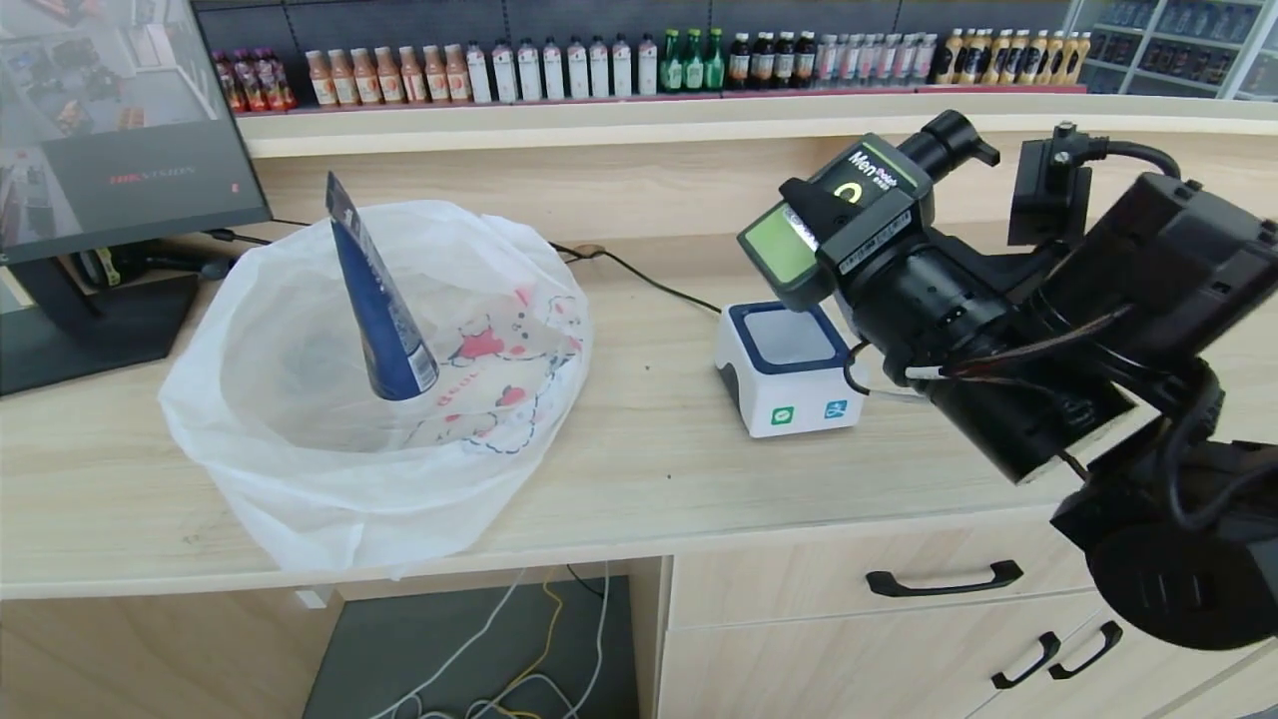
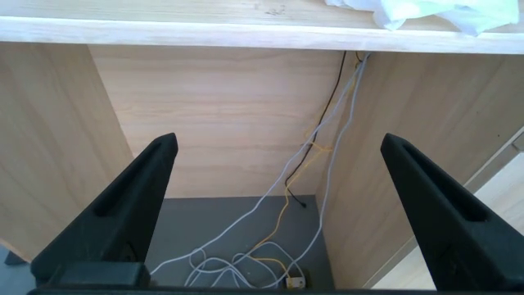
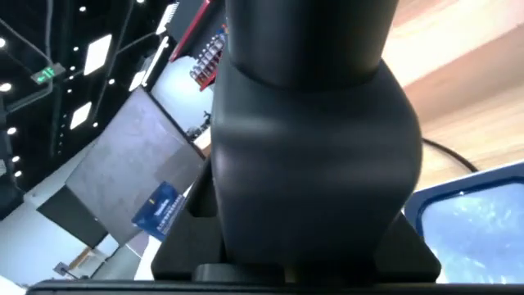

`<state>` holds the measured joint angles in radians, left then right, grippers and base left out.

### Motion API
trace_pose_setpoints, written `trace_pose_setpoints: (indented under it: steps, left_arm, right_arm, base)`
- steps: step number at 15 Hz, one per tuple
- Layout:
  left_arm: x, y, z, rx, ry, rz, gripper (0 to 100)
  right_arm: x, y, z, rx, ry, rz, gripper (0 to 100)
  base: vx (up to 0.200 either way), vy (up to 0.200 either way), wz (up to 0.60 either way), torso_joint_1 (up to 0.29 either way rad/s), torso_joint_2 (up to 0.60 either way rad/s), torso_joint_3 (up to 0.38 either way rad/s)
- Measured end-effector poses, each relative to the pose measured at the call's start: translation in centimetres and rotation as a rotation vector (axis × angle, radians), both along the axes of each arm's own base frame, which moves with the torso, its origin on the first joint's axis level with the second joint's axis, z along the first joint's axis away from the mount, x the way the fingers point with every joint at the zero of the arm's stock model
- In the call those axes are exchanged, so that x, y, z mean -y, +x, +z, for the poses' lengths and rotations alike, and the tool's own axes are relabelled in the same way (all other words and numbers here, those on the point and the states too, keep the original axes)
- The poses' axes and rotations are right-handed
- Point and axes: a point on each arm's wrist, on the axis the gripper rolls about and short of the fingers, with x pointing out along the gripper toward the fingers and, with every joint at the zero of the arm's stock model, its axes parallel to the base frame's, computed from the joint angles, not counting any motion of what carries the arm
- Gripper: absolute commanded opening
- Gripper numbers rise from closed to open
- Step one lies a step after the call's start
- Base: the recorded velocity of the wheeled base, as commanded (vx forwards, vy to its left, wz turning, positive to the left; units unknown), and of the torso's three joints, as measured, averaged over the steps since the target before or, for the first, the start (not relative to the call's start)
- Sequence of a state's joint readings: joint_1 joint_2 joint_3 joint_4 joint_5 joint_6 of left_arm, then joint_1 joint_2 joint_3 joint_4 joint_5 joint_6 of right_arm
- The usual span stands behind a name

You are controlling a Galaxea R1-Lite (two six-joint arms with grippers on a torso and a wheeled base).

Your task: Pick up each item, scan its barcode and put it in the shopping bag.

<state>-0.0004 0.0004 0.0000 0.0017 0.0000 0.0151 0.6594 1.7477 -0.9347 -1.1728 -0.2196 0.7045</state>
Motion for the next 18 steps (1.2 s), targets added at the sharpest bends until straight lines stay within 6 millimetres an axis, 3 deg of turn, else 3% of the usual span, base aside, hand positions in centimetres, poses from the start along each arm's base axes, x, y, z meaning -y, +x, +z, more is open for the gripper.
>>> trace_pose_setpoints:
  steps: [6, 18]
  left_arm:
    - [0.0, 0.0, 0.0, 0.0, 0.0, 0.0, 100]
    - [0.0, 0.0, 0.0, 0.0, 0.0, -0.001, 100]
  right_arm:
    - [1.4, 4.2, -0.7, -0.093, 0.026, -0.079, 0]
    - [1.6, 4.5, -3.3, -0.162, -0.009, -0.134, 0]
  base:
    - [0.0, 0.0, 0.0, 0.0, 0.0, 0.0]
    - [0.0, 0.0, 0.0, 0.0, 0.0, 0.0]
